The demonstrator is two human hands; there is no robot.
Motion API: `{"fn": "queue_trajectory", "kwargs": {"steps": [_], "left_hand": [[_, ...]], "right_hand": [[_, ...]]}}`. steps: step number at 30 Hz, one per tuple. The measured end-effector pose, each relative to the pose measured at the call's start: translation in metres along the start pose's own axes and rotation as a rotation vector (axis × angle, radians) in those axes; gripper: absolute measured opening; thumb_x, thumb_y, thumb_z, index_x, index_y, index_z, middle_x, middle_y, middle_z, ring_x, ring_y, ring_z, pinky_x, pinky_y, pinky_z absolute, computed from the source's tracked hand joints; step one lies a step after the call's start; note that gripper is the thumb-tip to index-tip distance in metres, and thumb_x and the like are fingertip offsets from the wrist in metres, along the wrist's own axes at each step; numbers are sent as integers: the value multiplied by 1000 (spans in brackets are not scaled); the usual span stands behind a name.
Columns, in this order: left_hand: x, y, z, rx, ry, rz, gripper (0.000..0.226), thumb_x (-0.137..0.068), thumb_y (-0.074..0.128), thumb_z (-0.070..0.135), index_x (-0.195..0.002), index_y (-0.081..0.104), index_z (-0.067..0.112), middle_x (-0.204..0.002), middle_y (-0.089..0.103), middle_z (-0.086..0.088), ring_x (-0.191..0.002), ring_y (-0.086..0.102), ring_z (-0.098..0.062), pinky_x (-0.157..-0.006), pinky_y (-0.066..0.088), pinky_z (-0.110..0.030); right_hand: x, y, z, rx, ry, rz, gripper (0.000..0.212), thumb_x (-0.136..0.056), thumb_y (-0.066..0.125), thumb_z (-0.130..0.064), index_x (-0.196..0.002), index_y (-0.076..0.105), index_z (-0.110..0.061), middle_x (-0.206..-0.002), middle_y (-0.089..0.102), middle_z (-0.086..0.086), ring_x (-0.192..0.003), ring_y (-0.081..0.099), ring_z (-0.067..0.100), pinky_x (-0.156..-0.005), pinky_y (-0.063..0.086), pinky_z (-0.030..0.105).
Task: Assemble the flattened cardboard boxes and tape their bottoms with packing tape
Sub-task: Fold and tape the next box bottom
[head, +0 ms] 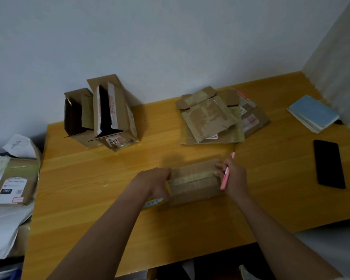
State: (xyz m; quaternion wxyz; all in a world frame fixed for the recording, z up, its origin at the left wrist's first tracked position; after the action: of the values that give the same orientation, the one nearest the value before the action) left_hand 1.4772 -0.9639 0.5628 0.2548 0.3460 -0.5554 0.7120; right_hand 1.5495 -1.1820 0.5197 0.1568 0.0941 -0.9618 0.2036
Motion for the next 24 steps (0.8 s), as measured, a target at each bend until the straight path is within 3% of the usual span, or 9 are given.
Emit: {"fn": "queue_trajectory", "kwargs": {"steps": [3,5,8,11,14,16,20,21,24], "left_hand": [[5,-10,14,-66,-9,13,64,-78,74,45,-127,42,20,-118,54,-4,-85,48,-22,-68,44,-36],[9,-19,20,-59,13,37,61,-79,74,44,-125,43,21,-117,54,-3,-85,47,-22,-66,42,-35],[14,-29,27,-55,70,113,58,-78,74,45,-123,46,23,-116,54,0,-91,50,-22,-66,41,-34],[14,-28,25,-34,119,192,61,-76,74,49,-127,49,25,-123,50,2,-101,54,-23,-71,46,-35],[21,-26,21,-84,79,288,76,-74,70,64,-138,46,29,-123,44,2,-96,57,-24,-69,45,-35],[28,-25,21,-121,33,368,90,-68,67,73,-143,37,32,-125,46,2,-102,59,-24,-75,47,-36],[41,-11,7,-41,-27,409,78,-70,74,58,-132,34,32,-121,52,4,-102,58,-23,-81,44,-37],[44,-7,1,51,-27,413,71,-70,76,50,-126,38,31,-114,55,4,-98,58,-23,-77,45,-36],[48,4,-14,394,20,471,52,-68,81,34,-109,49,34,-92,54,8,-84,54,-22,-65,45,-35]], "right_hand": [[-5,-5,4,-73,76,3,32,-99,41,-30,-79,61,-14,-100,54,39,-45,48,12,-39,40,18],[-11,-7,7,-75,124,-22,39,-97,45,-20,-62,62,-17,-99,61,35,-51,55,7,-40,41,15],[-20,-11,14,-6,140,-61,52,-90,49,-6,-39,47,-17,-108,68,25,-57,63,6,-39,39,14],[-22,-13,16,-17,112,-83,41,-91,49,-6,-50,45,-13,-102,70,24,-46,57,4,-37,35,15],[-23,-17,20,38,81,-24,37,-94,48,-3,-59,41,-13,-90,71,18,-85,70,15,-41,39,13],[-19,-16,16,-8,53,9,35,-97,45,-2,-65,48,-17,-87,70,15,-100,66,30,-52,44,14],[-15,-18,15,-6,-37,-25,35,-99,41,-5,-79,61,-27,-101,66,25,-97,61,44,-81,51,45],[-17,-18,16,3,-42,-23,34,-97,44,-3,-78,58,-28,-99,69,22,-96,63,42,-83,51,46],[-23,-17,21,33,-37,-28,37,-83,58,13,-73,40,-18,-88,72,-5,-92,65,20,-78,45,18]]}}
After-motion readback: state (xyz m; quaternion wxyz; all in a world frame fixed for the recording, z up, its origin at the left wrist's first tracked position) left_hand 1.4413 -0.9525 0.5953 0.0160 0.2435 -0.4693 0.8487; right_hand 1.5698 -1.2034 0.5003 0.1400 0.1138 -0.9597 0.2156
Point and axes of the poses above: each hand's wrist, its own x-axis away from the middle knuckle, its own y-axis out of the palm, z = x × y, the point moved 3 cm from there along -x, towards the middle knuckle
